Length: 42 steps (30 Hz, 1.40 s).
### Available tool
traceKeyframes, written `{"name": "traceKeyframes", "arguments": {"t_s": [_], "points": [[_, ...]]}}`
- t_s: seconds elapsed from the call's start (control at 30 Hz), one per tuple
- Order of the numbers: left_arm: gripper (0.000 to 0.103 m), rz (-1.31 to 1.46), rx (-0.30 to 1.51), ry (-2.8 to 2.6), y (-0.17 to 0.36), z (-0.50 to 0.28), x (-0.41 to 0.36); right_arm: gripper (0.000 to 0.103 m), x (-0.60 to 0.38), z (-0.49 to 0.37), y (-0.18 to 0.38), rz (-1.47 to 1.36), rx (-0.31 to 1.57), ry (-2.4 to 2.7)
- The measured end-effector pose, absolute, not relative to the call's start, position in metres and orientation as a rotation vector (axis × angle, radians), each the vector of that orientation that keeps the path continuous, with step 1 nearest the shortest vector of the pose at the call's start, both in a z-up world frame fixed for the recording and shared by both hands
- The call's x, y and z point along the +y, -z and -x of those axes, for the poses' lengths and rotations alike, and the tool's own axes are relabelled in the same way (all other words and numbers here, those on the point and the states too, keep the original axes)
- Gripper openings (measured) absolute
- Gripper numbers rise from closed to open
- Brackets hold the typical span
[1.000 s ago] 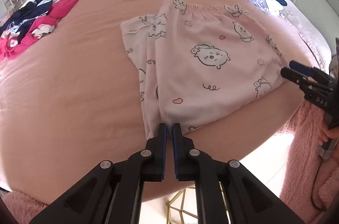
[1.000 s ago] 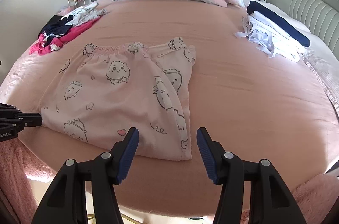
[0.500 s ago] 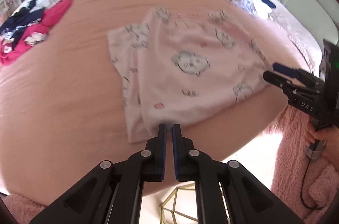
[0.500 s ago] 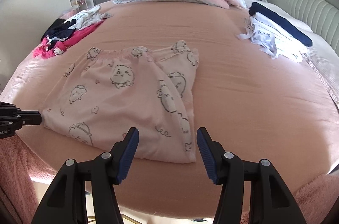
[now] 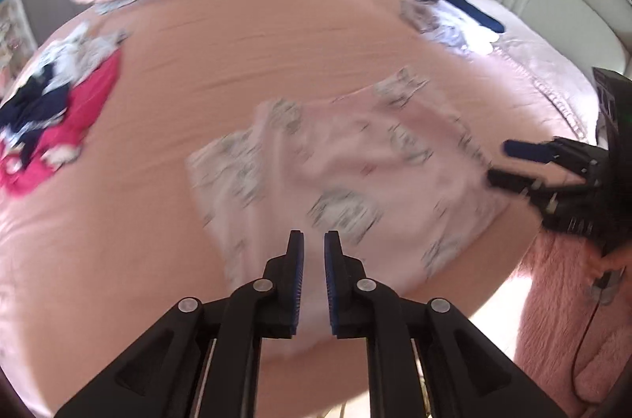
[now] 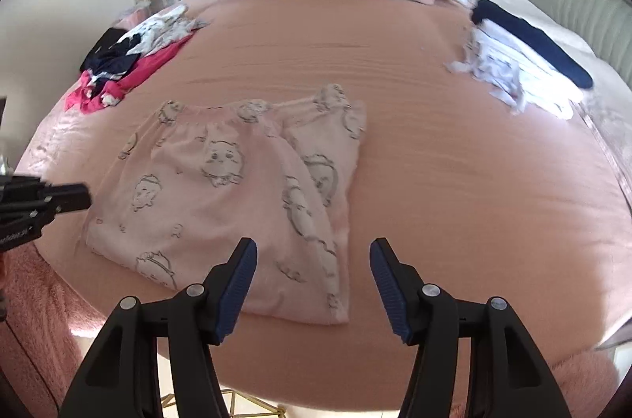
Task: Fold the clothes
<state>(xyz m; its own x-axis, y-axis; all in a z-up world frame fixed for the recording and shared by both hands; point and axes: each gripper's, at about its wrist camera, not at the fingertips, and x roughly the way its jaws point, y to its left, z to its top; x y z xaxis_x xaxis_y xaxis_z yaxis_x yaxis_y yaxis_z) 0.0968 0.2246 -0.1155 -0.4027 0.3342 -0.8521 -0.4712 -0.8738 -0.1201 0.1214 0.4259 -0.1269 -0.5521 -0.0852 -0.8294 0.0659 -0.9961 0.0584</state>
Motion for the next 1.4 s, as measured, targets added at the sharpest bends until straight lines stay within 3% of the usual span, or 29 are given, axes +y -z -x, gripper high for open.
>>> {"name": "traceKeyframes", "arguments": {"t_s": [0.13,0.23,0.47,0.57,0.83,1.03,1.27,1.4], "points": [[0.043,1.345,0.272,-2.221,0.139,-0.074,0.253,0.059,0.378,-0.095,0.136,-1.387,0.205,2.620],[0.044,1.358,0.334,-2.196,0.148,-0.072,0.250,0.059,0.361,-0.080,0.154,-1.422,0.327,2.579],[0.045,1.434,0.362,-2.167,0.145,-0.077,0.200,0.059,0.406,-0.086,0.160,-1.475,0.271,2.532],[0.045,1.458,0.305,-2.231,0.131,-0.072,0.184,0.068,0.424,-0.089,0.154,-1.518,0.304,2.567],[0.045,1.291,0.225,-2.313,0.117,-0.042,0.219,0.068,0.402,-0.059,0.120,-1.384,0.304,2.636],[0.047,1.372,0.282,-2.316,0.138,-0.005,0.225,0.068,0.358,-0.013,0.158,-1.479,0.545,2.537],[0.051,1.394,0.186,-2.277,0.139,0.013,0.218,0.068,0.373,0.012,0.145,-1.462,0.442,2.668],[0.052,1.501,-0.003,-2.301,0.143,0.013,0.206,0.068,0.399,0.014,0.144,-1.577,0.122,2.596]]}}
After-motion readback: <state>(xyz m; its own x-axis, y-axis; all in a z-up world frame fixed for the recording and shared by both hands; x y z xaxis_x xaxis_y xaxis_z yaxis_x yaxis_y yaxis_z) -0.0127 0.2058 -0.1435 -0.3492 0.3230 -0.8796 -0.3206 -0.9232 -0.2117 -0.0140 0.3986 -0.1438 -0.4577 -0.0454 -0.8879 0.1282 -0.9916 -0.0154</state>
